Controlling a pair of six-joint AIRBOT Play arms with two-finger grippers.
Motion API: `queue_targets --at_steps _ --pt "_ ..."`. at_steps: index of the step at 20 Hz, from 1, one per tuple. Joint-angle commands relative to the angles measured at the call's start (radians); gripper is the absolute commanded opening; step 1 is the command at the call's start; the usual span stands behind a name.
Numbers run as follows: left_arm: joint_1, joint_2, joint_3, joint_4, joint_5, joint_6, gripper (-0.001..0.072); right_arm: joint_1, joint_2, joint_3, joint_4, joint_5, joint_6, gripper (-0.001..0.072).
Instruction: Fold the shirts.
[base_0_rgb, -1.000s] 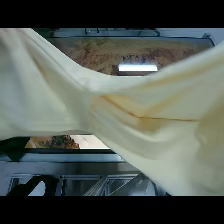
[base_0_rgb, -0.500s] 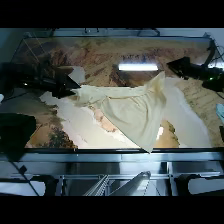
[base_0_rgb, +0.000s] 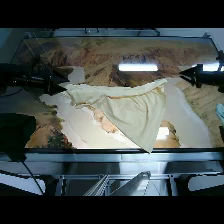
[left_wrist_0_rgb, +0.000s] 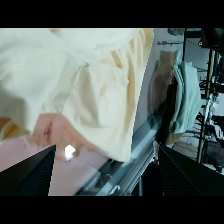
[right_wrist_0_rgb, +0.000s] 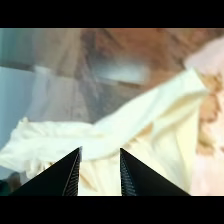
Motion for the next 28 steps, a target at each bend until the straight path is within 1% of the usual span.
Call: queue_targets --at_steps 1,2,4,5,7,8,12,13,14,16,18,20,22,23,24,26,27,28 --pt "-0.002 0.098 -0.182 0.135 -0.023 0.002 0.0716 -0.031 0.011 -0.035 -0.131 0.043 0.052 0.0260" --pt "-0.004 0.122 -0.247 0.170 -0.051 0.003 0.0716 -0.029 0.011 -0.058 -0.131 0.044 0.052 0.0239" --pt "-0.002 0.160 -0.365 0.196 -0.092 0.013 0.0716 -0.030 0.011 -0.111 -0.135 0.065 0.077 0.0244" --pt "0.003 0.172 -0.404 0.195 -0.100 0.023 0.0716 -0.031 0.012 -0.141 -0.162 0.096 0.105 0.0244" --pt "0.016 0.195 -0.451 0.192 -0.112 0.032 0.0716 -0.031 0.025 -0.204 -0.271 0.175 0.186 0.0244" --pt "0.024 0.201 -0.458 0.192 -0.117 0.032 0.0716 -0.028 0.050 -0.256 -0.322 0.186 0.222 0.0244" --pt "0.067 0.201 -0.437 0.186 -0.137 0.032 0.0717 -0.029 0.261 -0.569 -0.454 0.110 0.340 0.0247" --pt "0.074 0.201 -0.422 0.185 -0.137 0.032 0.0716 -0.027 0.325 -0.656 -0.463 0.101 0.376 0.0346" --pt "0.080 0.201 -0.406 0.186 -0.137 0.032 0.0716 -0.020 0.388 -0.743 -0.454 0.090 0.393 0.0514" --pt "0.091 0.201 -0.365 0.185 -0.140 0.032 0.0717 0.016 0.483 -0.883 -0.427 0.074 0.397 0.0525" --pt "0.090 0.201 -0.326 0.186 -0.146 0.031 0.0716 0.085 0.533 -0.986 -0.404 0.025 0.400 0.0525" --pt "0.090 0.201 -0.294 0.185 -0.148 0.031 0.0716 0.183 0.526 -1.049 -0.343 -0.036 0.399 0.0524" --pt "0.090 0.201 -0.272 0.187 -0.147 0.030 0.0716 0.291 0.492 -1.060 -0.270 -0.102 0.388 0.0521" --pt "0.090 0.201 -0.264 0.186 -0.147 0.030 0.0716 0.343 0.473 -1.060 -0.211 -0.137 0.362 0.0511" --pt "0.091 0.201 -0.259 0.187 -0.147 0.030 0.0716 0.393 0.452 -1.059 -0.136 -0.171 0.321 0.0446" --pt "0.091 0.201 -0.258 0.197 -0.159 0.031 0.0716 0.451 0.417 -1.058 0.014 -0.204 0.200 0.0112" --pt "0.091 0.201 -0.258 0.208 -0.185 0.031 0.0716 0.453 0.411 -1.058 0.060 -0.204 0.148 0.0049" --pt "0.090 0.201 -0.259 0.227 -0.217 0.031 0.0716 0.450 0.415 -1.058 0.078 -0.204 0.132 0.0021"
